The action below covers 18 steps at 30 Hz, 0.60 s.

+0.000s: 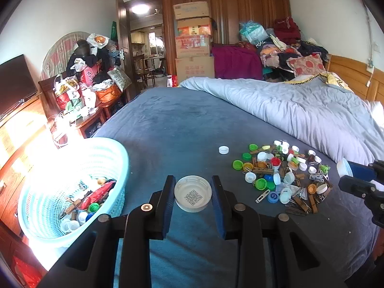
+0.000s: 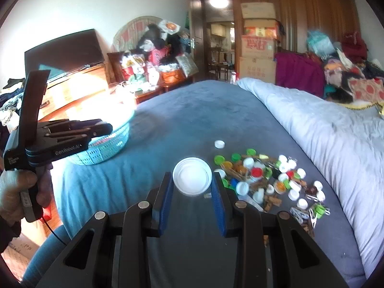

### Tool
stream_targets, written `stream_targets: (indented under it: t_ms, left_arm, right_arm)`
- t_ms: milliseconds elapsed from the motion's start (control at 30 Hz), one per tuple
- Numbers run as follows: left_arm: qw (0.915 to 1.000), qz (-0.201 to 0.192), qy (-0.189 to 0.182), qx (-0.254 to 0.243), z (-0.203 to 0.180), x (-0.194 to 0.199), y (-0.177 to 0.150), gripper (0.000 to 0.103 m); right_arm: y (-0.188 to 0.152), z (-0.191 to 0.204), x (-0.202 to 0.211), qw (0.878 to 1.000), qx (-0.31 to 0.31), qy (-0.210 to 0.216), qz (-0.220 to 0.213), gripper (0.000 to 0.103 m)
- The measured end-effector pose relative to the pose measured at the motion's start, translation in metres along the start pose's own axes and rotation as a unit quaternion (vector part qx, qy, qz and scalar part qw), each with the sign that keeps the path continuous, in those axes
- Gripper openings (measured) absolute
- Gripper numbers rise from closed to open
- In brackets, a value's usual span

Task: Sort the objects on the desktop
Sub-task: 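Carry both white caps over the light-blue basket with both grippers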

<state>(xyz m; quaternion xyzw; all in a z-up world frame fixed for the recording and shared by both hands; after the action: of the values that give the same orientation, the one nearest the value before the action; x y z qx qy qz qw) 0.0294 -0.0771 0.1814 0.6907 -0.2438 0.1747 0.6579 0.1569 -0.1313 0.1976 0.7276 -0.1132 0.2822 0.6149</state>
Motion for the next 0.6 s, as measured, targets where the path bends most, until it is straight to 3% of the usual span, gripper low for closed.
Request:
stream_targets:
  t_ms: [600]
  left_arm:
    - [0.9990,-0.009,0.031,0.030,0.068,0.016,0.024,0.031]
  right_arm:
    - [0.084,0.056,-0.019,0.998,0.032,0.042,-0.024,0.030]
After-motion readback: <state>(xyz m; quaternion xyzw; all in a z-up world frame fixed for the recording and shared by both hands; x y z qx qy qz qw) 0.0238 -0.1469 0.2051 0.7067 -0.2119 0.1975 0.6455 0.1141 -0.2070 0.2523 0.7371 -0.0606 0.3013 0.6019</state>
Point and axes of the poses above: each gripper's, at about its wrist camera, not at the fingertips, and x roughly against the way its jaws point, z to its left, y to its top, the point moved 4 cm from there along -x, roughly the way its jaws point, and after that the axes turned 9 degrees about x, right-handed, at the moved point
